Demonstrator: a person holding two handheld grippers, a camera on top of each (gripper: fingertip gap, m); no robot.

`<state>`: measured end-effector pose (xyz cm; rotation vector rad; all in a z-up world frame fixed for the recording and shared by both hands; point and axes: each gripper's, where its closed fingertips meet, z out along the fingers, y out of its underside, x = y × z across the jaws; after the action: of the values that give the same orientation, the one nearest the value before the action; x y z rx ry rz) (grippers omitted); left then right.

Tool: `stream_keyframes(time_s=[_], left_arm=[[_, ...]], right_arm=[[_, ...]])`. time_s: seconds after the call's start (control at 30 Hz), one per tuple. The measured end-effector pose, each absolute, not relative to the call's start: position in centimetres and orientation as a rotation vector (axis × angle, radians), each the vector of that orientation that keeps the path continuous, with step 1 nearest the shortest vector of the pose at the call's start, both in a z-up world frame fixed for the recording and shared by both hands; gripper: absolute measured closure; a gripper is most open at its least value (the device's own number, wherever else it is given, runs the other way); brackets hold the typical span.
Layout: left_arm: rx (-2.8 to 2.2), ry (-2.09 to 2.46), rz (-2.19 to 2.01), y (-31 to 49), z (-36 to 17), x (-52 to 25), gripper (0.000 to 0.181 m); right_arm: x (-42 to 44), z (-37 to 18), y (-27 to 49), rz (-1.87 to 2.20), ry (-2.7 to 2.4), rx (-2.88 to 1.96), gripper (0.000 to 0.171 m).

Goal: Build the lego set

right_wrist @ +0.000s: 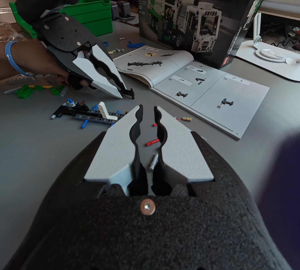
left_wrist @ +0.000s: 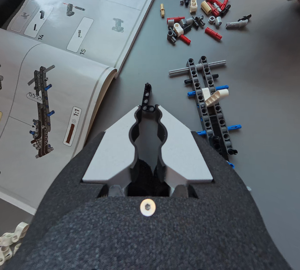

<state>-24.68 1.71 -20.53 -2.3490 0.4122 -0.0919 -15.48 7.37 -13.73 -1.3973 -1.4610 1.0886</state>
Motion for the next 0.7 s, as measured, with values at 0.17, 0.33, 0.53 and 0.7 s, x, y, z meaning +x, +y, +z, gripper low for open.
stream_keyframes(time_s=[0.17, 0.33, 0.53, 0.7], left_arm=[[-2.346, 0.347, -0.142, 1.5, -20.1, -24.2, 0.161], [-2.305, 0.256, -0.185, 0.1, -17.8, -24.7, 0.159], [-2.166, 0.022, -0.133, -5.2, -13.6, -28.0, 0.158], [-2.080, -0.188, -0.104, -10.9, -12.8, -29.7, 0.159]], right_arm=[[-15.5, -14.0, 7.4, 1.060, -1.473, -1.393, 0.161], [-15.5, -13.8, 7.5, 1.081, -1.459, -1.399, 0.161], [-15.5, -13.9, 7.8, 1.038, -1.463, -1.394, 0.161], [-15.4, -14.0, 8.0, 1.052, -1.454, -1.415, 0.161]])
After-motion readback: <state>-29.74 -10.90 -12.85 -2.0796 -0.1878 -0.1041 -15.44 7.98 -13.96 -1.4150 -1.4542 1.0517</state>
